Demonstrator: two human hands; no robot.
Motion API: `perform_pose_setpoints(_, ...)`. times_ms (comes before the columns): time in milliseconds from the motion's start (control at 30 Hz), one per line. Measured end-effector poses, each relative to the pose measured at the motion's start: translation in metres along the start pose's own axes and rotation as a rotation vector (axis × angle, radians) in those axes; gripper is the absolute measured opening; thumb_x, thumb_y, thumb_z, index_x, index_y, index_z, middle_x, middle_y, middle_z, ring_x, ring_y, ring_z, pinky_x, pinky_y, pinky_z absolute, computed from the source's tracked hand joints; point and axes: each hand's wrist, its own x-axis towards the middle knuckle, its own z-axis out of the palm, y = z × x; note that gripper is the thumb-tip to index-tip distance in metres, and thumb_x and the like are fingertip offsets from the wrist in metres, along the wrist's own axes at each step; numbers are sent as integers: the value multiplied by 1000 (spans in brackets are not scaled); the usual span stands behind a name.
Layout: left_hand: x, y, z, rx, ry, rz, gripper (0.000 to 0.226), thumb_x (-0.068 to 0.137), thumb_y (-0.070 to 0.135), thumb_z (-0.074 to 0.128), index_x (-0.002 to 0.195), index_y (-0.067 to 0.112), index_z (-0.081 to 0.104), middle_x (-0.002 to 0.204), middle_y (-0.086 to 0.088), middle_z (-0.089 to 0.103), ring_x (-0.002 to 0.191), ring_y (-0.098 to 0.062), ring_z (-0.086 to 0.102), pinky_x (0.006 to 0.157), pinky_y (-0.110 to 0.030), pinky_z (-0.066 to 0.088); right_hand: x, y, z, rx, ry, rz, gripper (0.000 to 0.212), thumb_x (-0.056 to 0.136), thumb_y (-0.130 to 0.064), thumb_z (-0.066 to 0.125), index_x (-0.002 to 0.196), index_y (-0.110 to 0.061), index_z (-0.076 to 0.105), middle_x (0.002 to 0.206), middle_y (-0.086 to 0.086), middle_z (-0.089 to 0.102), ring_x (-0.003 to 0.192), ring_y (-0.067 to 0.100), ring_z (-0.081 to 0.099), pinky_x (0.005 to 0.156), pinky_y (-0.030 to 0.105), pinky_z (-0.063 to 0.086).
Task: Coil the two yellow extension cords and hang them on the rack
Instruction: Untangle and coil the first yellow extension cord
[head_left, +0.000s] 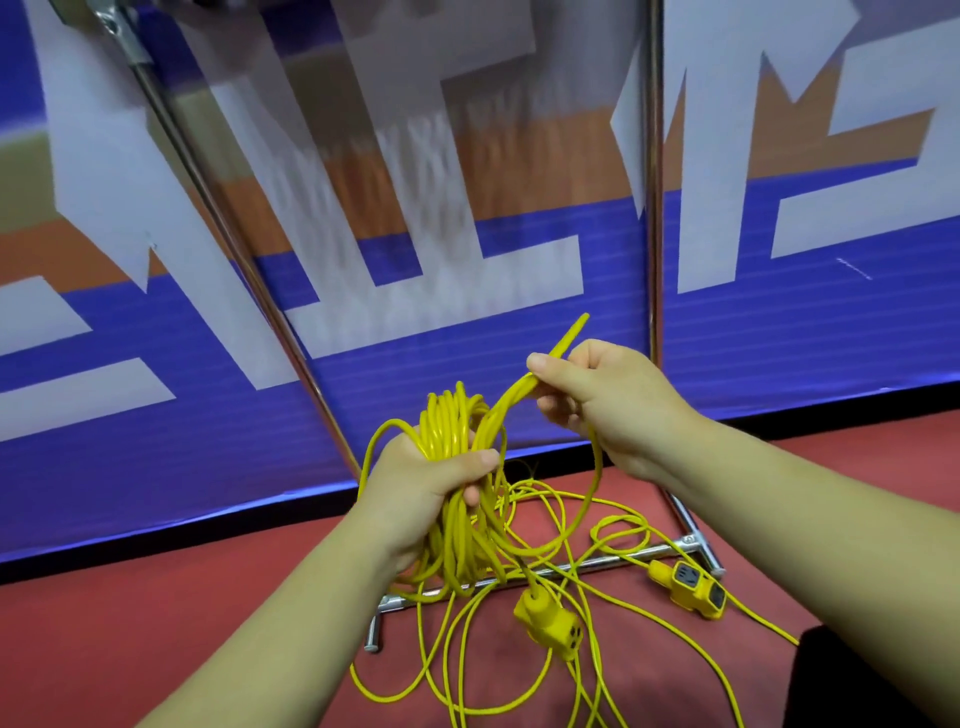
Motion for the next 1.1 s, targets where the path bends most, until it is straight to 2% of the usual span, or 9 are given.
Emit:
perform_pose_setpoints(167, 2, 14, -14, -150, 28, 57, 18, 75, 9, 77, 85, 3, 64, 50, -11, 46, 42, -21, 46, 46, -28, 47, 6, 11, -22, -389, 15, -86, 40, 67, -43, 88, 84, -19, 61, 92, 2, 68, 79, 12, 62, 76, 30, 47)
perform_pose_setpoints(233, 3, 19, -22, -158, 49, 88, 19, 75, 8, 76, 86, 1, 62, 48, -9, 46, 41, -19, 45, 46, -27, 46, 3, 20, -25, -554, 35, -95, 38, 65, -39, 90, 83, -20, 61, 84, -2, 67, 73, 10, 58, 71, 30, 46)
perform_pose_setpoints(333, 3, 26, -30, -178, 58, 122, 19, 76, 10, 71, 88, -1, 60, 48, -7, 46, 41, -16, 45, 47, -25, 45, -6, 37, -17, -743, -211, -100, 24, 72, -24, 87, 78, -20, 64, 65, -12, 61, 54, 0, 48, 59, 22, 41)
perform_pose_setpoints(433, 3, 29, -36, -186, 48, 146, 20, 77, 14, 68, 89, 0, 60, 49, -4, 49, 45, -17, 45, 50, -27, 44, -15, 50, -1, -782, -383, -171, 14, 81, -19, 80, 89, -20, 69, 66, -20, 63, 58, -2, 54, 62, 17, 44)
perform_pose_setpoints(567, -2, 30, -38, -177, 11, 167, 23, 77, 13, 68, 90, -2, 58, 50, -4, 50, 46, -18, 45, 49, -27, 46, -12, 54, 17, -905, -429, -422, 17, 92, -24, 67, 108, -29, 64, 99, -15, 69, 90, 5, 63, 82, 24, 49)
perform_pose_setpoints(667, -5, 31, -40, -175, -4, 177, 30, 72, 15, 76, 90, -3, 58, 50, -5, 50, 46, -18, 46, 50, -27, 47, -7, 58, 26, -961, -530, -367, 24, 95, -26, 63, 118, -27, 60, 113, -14, 68, 103, 7, 64, 92, 31, 50)
perform_pose_setpoints(733, -7, 30, -41, -185, -8, 168, 27, 74, 13, 73, 90, -3, 58, 50, -6, 50, 46, -19, 46, 50, -27, 47, -4, 57, 31, -987, -608, -352, 23, 96, -25, 62, 118, -26, 63, 110, -15, 68, 100, 3, 62, 90, 26, 49)
perform_pose_setpoints(900, -11, 26, -42, -193, 12, 147, 33, 77, 11, 68, 104, -5, 57, 52, -4, 55, 45, -16, 48, 50, -26, 48, -2, 49, 38, -912, -774, -230, 17, 97, -20, 62, 108, -23, 74, 70, -29, 62, 69, -9, 57, 67, 7, 37)
perform_pose_setpoints(1100, -9, 22, -40, -171, 101, 98, 14, 79, 7, 75, 85, -4, 68, 51, -11, 53, 43, -19, 51, 46, -26, 49, -1, 50, 32, -958, -686, -213, 9, 92, -28, 69, 93, -21, 75, 82, -4, 72, 73, 10, 64, 73, 28, 51)
